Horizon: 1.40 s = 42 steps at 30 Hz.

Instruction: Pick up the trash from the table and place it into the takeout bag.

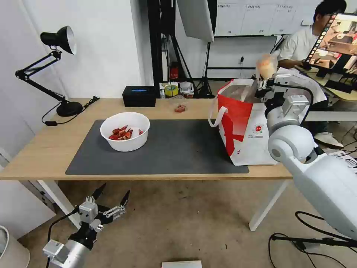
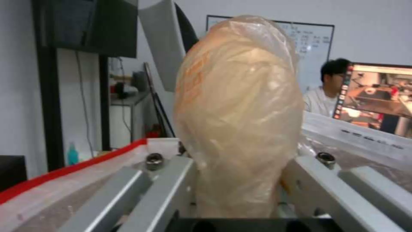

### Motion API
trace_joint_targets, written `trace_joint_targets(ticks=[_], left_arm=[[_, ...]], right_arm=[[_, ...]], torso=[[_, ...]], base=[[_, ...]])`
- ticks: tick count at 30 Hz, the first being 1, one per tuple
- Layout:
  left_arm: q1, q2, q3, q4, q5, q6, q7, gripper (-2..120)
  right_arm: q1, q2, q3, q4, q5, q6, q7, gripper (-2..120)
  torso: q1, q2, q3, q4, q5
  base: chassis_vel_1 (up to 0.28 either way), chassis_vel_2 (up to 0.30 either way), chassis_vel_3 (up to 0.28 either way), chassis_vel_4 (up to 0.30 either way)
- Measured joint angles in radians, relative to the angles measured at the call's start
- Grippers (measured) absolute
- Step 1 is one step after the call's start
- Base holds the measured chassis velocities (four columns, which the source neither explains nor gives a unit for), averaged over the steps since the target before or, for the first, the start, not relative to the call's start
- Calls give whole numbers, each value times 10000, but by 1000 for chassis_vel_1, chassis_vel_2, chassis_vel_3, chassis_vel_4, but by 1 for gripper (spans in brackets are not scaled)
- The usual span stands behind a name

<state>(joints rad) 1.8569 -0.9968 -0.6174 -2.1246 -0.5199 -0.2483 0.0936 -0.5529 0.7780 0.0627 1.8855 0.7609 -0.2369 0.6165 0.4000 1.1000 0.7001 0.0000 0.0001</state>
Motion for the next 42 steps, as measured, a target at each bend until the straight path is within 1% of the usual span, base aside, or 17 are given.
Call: trace_joint_targets(ticks=[3, 4, 7, 9, 11, 14, 15, 16, 18, 20, 22, 31, 34, 36, 38, 40, 42], left_arm=[[0, 74, -41, 32, -13, 0, 0, 100], [0, 74, -41, 32, -13, 0, 0, 100], [3, 100, -62, 8, -27, 0, 0, 100], [9, 99, -64, 2, -29, 1, 0, 100], [35, 83, -72, -22, -28, 0, -1, 100], [52, 68, -77, -31, -25, 0, 0, 100], [71, 61, -89, -50, -21, -1, 0, 100], [71, 61, -89, -50, -21, -1, 0, 100], [103, 55, -122, -99, -17, -2, 0, 100], [124, 52, -145, -123, -16, -2, 0, 100], [174, 44, -197, -184, -16, -2, 0, 100], [305, -80, -329, -346, 6, -11, 2, 100], [351, -136, -382, -419, 16, -17, 5, 100], [355, -140, -391, -426, 16, -19, 7, 100], [385, -146, -469, -476, 16, -23, 9, 100], [393, -146, -483, -489, 16, -24, 9, 100], [422, -160, -529, -541, 14, -24, 9, 100]], right_arm=[[109, -121, 148, 46, 200, -688, 228, 30], [109, -121, 148, 46, 200, -688, 228, 30], [225, -221, 157, 57, 282, -983, 290, 45], [240, -247, 157, 65, 287, -1033, 292, 48], [244, -296, 157, 104, 334, -1123, 291, 60], [236, -311, 158, 119, 350, -1147, 288, 67], [224, -321, 158, 128, 361, -1177, 280, 73], [224, -321, 158, 128, 361, -1177, 280, 73], [218, -336, 159, 145, 364, -1192, 264, 85], [218, -344, 158, 153, 364, -1199, 256, 89], [218, -374, 158, 164, 364, -1207, 237, 97], [105, -441, 161, 355, 432, -1145, 63, 100], [-91, -561, 229, 750, 909, -756, -595, 100], [-134, -581, 247, 825, 999, -695, -714, 100], [-592, -747, 394, 1553, 1723, -339, -1727, 100], [-723, -775, 437, 1706, 1808, -292, -1975, 100], [-1477, -907, 597, 2307, 1929, -25, -3091, 100]], torso=[[0, 0, 0, -1, -1], [0, 0, 0, -1, -1], [0, 0, 0, 0, -2], [0, 0, 0, -1, -2], [0, 0, 0, -1, -1], [0, 0, 0, 0, -2], [0, 0, 0, 0, -2], [0, 0, 0, 0, -2], [0, 0, 0, 0, -1], [0, -1, 0, -1, -1], [0, 0, -1, 0, -1], [0, -1, -1, -1, -2], [0, 0, -1, 0, -2], [0, 0, -1, 0, -2], [0, 0, -1, 0, -4], [0, 0, -1, 0, -4], [0, 0, -2, 0, -3]], base=[[0, 0, 0, 0], [0, 0, 0, 0], [0, 0, 0, 0], [0, 0, 0, 0], [0, 0, 0, 0], [0, 0, 0, 0], [0, 0, 0, 0], [0, 0, 0, 0], [0, 0, 0, 0], [0, 0, 0, 0], [0, 0, 0, 0], [0, 0, 0, 0], [0, 0, 0, 0], [0, 0, 0, 0], [0, 0, 0, 0], [0, 0, 0, 0], [0, 0, 0, 0]])
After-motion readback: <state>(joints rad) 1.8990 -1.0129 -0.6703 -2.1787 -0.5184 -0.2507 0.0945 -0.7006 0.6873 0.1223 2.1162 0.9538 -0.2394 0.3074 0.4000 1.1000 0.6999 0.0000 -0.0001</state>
